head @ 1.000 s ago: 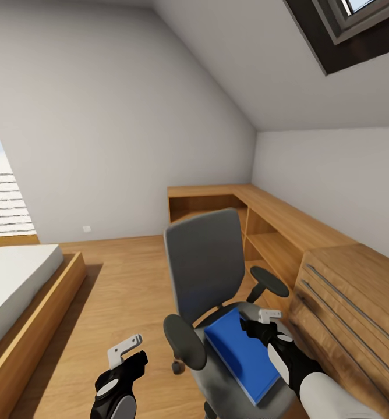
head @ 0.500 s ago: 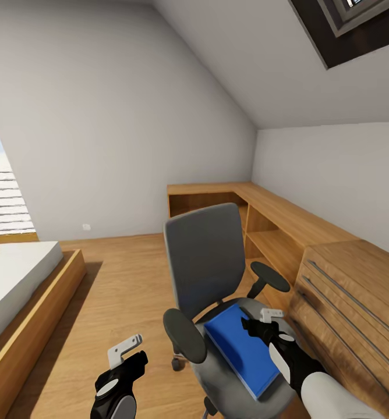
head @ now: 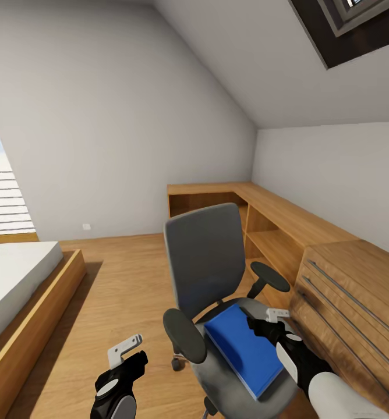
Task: In the bedroom, organize the workspace by keeping the computer under the desk, ensuring the monitor is on the desk, placing the keyboard on the desk next to the monitor, placing the mouse on the desk next to the keyboard, moving the folder from the swivel chair onto the desk next to the mouse, stacking the notebook on top of the folder with the pen on top of the notebook, and positioning the swivel chair next to the desk.
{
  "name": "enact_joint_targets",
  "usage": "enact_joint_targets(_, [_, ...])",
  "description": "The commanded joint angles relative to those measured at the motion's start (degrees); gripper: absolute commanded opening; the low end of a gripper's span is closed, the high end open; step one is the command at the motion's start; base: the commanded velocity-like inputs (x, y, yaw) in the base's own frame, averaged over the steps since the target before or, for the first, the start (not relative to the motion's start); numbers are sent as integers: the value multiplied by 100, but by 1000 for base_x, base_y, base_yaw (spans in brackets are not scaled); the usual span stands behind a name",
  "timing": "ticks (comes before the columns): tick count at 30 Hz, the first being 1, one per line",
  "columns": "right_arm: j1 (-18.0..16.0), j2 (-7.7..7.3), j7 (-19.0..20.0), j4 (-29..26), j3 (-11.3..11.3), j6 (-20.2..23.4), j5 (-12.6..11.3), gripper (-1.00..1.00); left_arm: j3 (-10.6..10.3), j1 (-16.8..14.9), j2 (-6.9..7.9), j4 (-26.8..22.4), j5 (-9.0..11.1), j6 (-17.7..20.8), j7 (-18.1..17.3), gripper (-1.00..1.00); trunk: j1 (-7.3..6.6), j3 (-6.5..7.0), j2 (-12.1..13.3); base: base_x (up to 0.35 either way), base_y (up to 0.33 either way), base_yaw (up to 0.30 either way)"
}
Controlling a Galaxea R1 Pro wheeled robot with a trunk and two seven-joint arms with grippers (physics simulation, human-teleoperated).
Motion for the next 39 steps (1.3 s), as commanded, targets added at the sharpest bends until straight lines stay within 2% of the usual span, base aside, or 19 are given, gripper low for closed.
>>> enact_joint_targets(1, [-2, -3, 39, -2, -13, 10, -60, 100, -4, -5, 0, -7, 26, 26, 38, 100, -1, -6, -3, 0, 0, 0])
enact_joint_targets(11, [-4, -20, 68, -2, -14, 36, -68, 100, -8, -5, 0, -7, 26, 25, 38, 100, -1, -6, -3, 0, 0, 0])
enact_joint_targets(23, [-3, -22, 72, -2, -14, 70, -68, 100, -5, -5, -6, -7, 26, 27, 38, 100, 263, -221, -484, 0, 0, 0])
enact_joint_targets(33, [-5, -18, 72, 5, -14, 72, -69, 100, -7, -5, -6, -7, 26, 25, 38, 100, 263, -221, -484, 0, 0, 0])
enact_joint_targets(39, [-3, -14, 72, 2, -14, 72, -72, 100, -12, -5, -8, -7, 26, 25, 38, 100, 395, -329, -725, 0, 0, 0])
